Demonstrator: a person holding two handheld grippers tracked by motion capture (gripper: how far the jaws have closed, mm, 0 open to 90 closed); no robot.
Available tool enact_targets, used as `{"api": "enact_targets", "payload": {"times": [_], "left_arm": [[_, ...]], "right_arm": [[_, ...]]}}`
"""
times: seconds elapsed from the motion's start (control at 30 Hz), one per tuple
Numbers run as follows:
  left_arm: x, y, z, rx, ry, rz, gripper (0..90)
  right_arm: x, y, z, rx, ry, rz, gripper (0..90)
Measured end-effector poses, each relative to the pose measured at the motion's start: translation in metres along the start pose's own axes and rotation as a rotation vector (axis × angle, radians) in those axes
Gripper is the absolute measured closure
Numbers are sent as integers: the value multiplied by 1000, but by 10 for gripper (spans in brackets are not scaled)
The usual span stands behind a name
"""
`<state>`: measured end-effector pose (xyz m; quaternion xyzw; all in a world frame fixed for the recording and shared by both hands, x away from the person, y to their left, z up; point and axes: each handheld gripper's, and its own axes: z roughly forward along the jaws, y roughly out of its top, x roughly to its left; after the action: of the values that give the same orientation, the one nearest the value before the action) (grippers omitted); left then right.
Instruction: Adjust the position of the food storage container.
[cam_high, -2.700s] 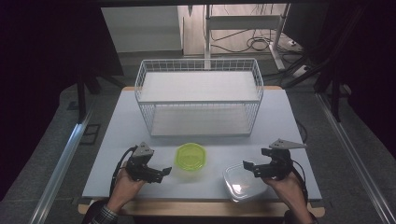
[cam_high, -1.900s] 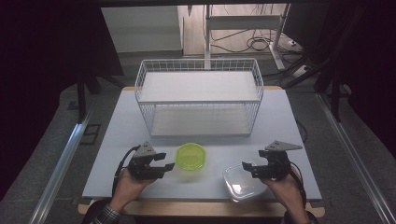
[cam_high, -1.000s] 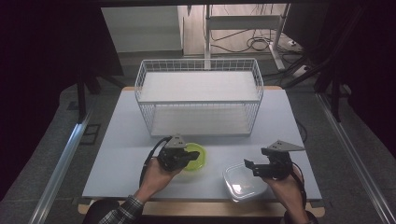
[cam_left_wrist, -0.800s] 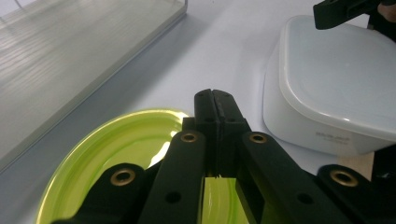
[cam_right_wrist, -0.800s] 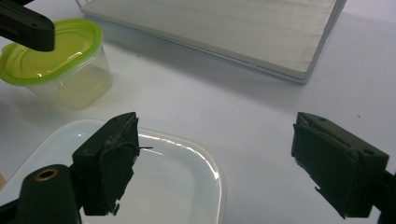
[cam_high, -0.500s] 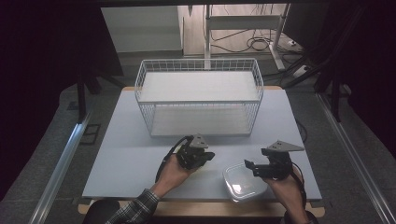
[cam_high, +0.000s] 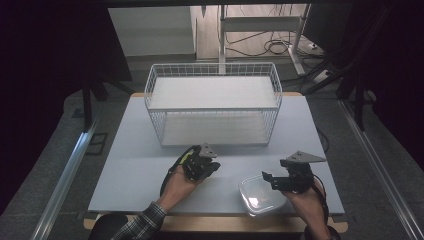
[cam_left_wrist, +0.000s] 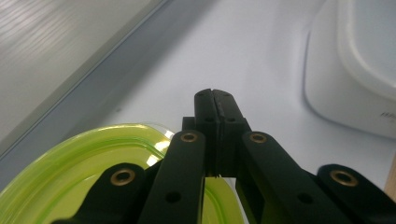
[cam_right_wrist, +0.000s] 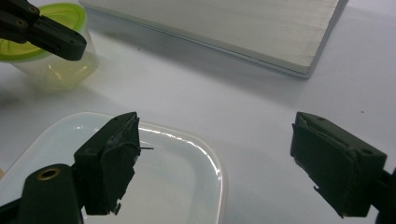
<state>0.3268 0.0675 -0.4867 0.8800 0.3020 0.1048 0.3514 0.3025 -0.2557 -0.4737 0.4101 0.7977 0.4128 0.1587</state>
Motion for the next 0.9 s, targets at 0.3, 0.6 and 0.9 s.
{"api": "enact_targets", "payload": {"times": [0.3,0.6,0.9], "left_arm": [[22,-22,-18,-7,45,-78,900],[40,-47,-39,-13,95,-144,899],[49,-64,-53,-31,128,-191,899]], "right_arm": [[2,0,0,2,10,-5,179],[2,0,0,-6,24,-7,183],[4,1,-2,-16,37,1,206]]}}
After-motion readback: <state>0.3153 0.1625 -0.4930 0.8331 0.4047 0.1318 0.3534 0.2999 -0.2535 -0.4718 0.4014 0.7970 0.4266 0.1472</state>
